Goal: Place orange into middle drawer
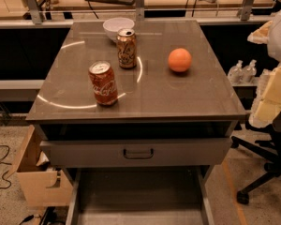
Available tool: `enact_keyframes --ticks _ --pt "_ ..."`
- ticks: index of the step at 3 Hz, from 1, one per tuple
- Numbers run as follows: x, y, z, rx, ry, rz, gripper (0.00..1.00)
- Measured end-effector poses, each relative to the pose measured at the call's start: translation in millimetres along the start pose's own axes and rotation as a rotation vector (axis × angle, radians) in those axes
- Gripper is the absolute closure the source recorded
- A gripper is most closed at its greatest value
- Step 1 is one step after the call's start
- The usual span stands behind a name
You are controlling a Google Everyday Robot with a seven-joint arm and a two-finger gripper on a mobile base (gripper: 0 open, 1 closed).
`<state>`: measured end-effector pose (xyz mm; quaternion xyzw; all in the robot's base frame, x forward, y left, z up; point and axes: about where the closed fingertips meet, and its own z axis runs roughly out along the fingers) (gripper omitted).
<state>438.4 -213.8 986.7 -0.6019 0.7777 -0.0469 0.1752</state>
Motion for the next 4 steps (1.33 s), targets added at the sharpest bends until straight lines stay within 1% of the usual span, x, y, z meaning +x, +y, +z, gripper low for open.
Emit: enact_keyframes --ticks 1,2,3,4 --pt "0.0 -0.1 -0.1 0.001 0.000 0.000 0.00" --pt "1.5 -8.7 -1.5 0.040 -0.013 0.025 0.00" --pt "0.8 -46.9 5.3 0.123 -0.083 0.073 0.00" --pt "-6.2 -89.2 25.1 0.188 -0.226 0.200 0.00"
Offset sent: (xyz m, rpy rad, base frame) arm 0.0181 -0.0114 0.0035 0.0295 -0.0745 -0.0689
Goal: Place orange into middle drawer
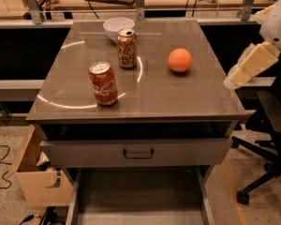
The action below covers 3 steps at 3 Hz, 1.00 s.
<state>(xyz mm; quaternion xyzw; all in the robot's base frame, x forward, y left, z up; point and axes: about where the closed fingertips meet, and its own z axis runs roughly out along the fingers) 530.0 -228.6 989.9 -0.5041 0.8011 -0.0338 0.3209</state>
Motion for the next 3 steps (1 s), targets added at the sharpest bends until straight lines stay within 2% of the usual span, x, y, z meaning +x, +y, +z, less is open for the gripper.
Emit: enact_keyframes --ticks 1,2,3 --pt "-19.8 -21.8 34.8 0.024 -0.182 0.173 0.00" --pt "-42.0 -40.4 59.3 0.054 -0.328 0.294 0.00" --pt "-58.5 -58.4 74.8 0.094 -0.431 0.372 0.00"
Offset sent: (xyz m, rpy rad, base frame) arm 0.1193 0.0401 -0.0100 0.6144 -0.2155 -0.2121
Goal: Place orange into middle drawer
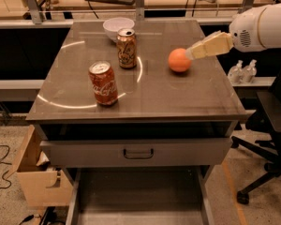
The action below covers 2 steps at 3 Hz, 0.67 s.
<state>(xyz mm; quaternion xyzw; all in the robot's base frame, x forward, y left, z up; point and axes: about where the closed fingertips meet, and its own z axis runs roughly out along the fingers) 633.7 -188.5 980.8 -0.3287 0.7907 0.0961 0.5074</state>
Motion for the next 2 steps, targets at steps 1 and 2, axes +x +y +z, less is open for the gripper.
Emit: enact_keyframes --ticks 1,2 --pt "0.0 0.0 0.0 0.000 0.000 0.000 0.00" --pt "16.8 0.5 20.7 -0.058 -0.045 0.054 0.00"
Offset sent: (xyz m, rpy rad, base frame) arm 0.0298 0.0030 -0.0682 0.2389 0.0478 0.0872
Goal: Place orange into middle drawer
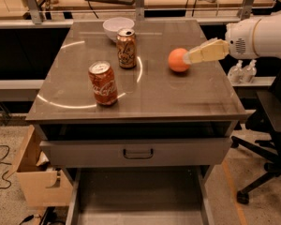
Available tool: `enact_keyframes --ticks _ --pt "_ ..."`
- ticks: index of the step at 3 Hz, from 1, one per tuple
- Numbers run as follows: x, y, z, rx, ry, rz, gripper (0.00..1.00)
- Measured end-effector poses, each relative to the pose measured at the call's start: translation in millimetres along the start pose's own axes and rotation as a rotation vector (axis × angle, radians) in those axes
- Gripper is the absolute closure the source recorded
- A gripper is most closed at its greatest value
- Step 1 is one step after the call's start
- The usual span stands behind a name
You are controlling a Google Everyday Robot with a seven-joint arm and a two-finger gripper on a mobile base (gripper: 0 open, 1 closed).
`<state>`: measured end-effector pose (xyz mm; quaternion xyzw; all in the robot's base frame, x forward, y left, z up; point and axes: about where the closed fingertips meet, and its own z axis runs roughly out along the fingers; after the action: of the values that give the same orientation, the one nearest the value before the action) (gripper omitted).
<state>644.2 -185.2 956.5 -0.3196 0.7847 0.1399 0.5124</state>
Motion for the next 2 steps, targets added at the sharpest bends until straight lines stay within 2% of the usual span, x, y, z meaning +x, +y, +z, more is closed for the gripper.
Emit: enact_keyframes --ticks 1,2 --pt "24.6 -0.9 34.0 -0.094 -0.061 0.049 0.00" --pt "46.8 -3.3 68.3 -0.177 -0.088 0.072 0.00"
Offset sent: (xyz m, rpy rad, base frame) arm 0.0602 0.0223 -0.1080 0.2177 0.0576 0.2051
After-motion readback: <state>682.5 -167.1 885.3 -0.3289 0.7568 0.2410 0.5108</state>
